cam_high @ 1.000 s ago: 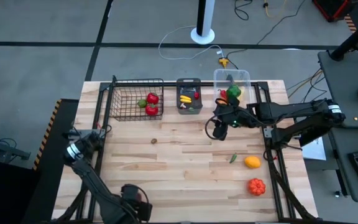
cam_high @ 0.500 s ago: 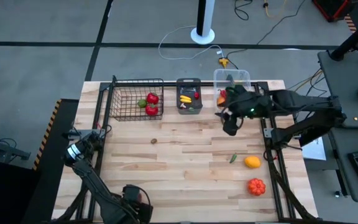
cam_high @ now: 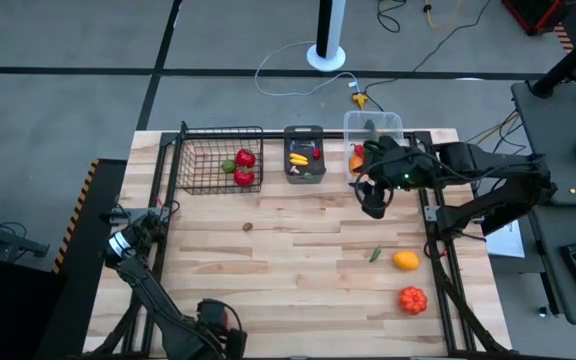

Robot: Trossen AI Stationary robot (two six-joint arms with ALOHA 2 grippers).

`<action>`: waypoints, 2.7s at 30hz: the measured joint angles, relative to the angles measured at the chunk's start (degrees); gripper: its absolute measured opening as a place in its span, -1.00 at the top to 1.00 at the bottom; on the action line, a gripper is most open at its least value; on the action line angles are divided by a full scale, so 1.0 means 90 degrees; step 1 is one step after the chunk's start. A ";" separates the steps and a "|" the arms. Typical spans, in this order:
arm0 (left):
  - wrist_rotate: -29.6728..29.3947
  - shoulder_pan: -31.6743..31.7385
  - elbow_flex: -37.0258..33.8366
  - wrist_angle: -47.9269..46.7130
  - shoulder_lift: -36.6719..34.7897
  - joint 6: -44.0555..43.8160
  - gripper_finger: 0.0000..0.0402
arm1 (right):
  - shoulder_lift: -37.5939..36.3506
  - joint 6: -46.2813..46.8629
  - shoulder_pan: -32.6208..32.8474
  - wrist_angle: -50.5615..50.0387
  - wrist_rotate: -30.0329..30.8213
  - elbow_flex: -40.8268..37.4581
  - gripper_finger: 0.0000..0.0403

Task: Sort produce into baskets
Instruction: Put the apple into the black basket

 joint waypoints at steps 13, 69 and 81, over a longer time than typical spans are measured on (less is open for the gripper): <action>-0.0041 0.0024 -0.0100 -0.0120 0.0019 -0.0381 -0.77 | 0.0005 -0.0087 0.0000 0.0026 0.0004 -0.0007 0.16; -0.0297 0.0129 -0.1799 0.1592 0.0019 -0.0179 -0.37 | 0.0027 0.0027 -0.0002 0.0035 0.0011 -0.0385 0.16; -0.2408 0.0469 0.0707 -0.1276 -0.0020 0.1375 -0.40 | 0.0024 -0.0047 -0.0002 0.0302 0.0020 -0.0556 0.16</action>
